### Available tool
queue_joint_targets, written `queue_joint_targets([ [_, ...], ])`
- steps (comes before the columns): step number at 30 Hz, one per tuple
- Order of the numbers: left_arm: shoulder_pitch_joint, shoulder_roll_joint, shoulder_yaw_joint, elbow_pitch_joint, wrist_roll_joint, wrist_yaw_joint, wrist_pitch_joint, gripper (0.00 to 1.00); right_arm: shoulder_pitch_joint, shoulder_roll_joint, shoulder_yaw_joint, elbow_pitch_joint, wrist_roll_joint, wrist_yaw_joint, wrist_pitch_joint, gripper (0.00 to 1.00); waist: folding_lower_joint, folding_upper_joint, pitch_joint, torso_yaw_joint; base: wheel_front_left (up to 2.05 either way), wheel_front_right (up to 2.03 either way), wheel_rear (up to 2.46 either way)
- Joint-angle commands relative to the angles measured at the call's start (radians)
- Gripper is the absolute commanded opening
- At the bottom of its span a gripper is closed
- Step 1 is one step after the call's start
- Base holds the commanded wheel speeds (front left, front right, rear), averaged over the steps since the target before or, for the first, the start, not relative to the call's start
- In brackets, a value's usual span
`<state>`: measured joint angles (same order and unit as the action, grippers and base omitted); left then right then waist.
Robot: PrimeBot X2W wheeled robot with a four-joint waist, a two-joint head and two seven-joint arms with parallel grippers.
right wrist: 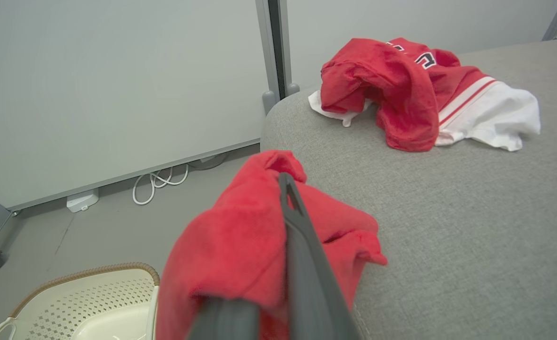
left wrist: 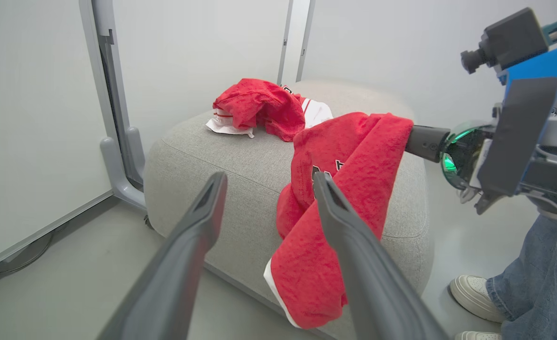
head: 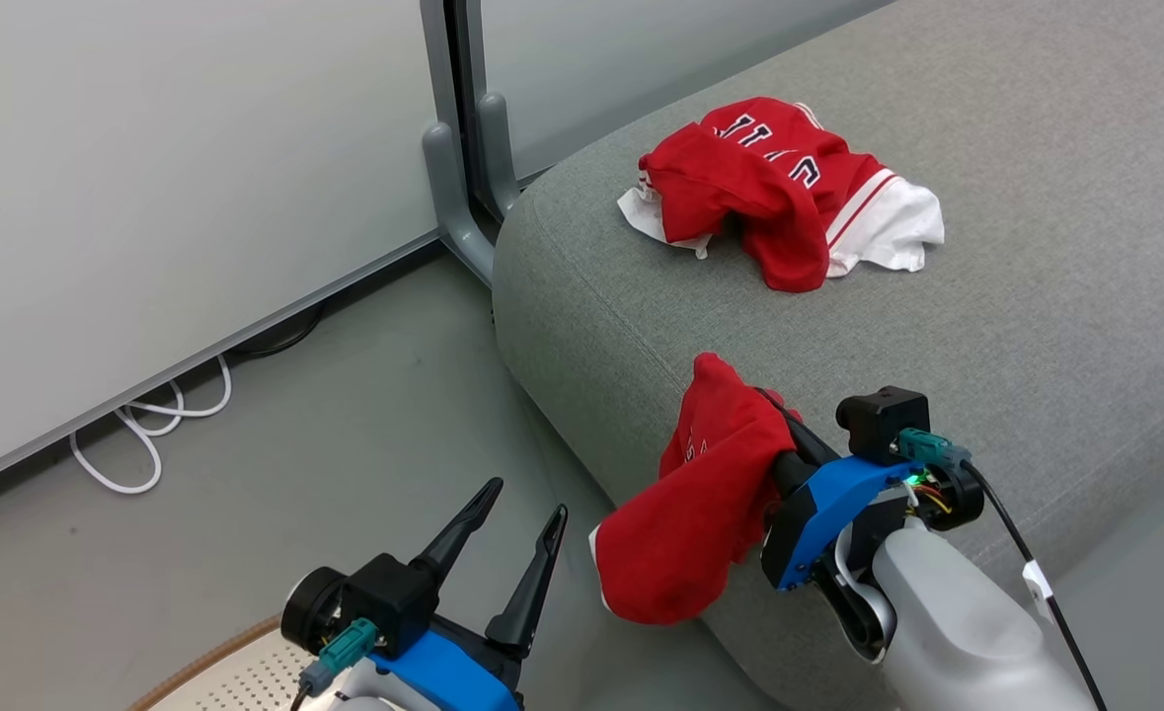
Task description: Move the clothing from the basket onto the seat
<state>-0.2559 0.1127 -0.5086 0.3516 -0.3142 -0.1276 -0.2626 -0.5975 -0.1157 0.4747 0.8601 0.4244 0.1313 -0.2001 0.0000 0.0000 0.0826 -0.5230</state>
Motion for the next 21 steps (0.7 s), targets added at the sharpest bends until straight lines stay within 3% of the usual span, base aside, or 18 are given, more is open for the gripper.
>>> queue_joint_targets([
  [1,-0.002,0.009,0.000,-0.002,0.001,-0.004,-0.003,1.00,0.008,0.000,0.001,-0.001,0.006,-0.001,-0.007,0.00,0.0000,0.0000,0.003,-0.001,0.00,0.00,0.00],
  [12,-0.035,0.035,0.003,-0.012,0.016,-0.004,-0.003,1.00,-0.097,-0.016,-0.073,-0.010,0.015,-0.001,0.010,0.00,0.0000,0.0000,0.090,0.020,0.00,0.00,0.00],
  [16,-0.084,0.062,-0.004,-0.032,0.029,-0.004,-0.003,1.00,-0.212,-0.072,-0.152,-0.039,0.006,-0.001,0.036,0.00,0.0000,0.0000,0.188,0.048,0.00,0.00,0.00],
  [21,-0.161,0.105,-0.021,-0.064,0.044,-0.004,-0.003,1.00,-0.370,-0.200,-0.292,-0.101,-0.032,-0.001,0.079,0.00,0.0000,0.0000,0.325,0.089,0.00,0.00,0.00],
])
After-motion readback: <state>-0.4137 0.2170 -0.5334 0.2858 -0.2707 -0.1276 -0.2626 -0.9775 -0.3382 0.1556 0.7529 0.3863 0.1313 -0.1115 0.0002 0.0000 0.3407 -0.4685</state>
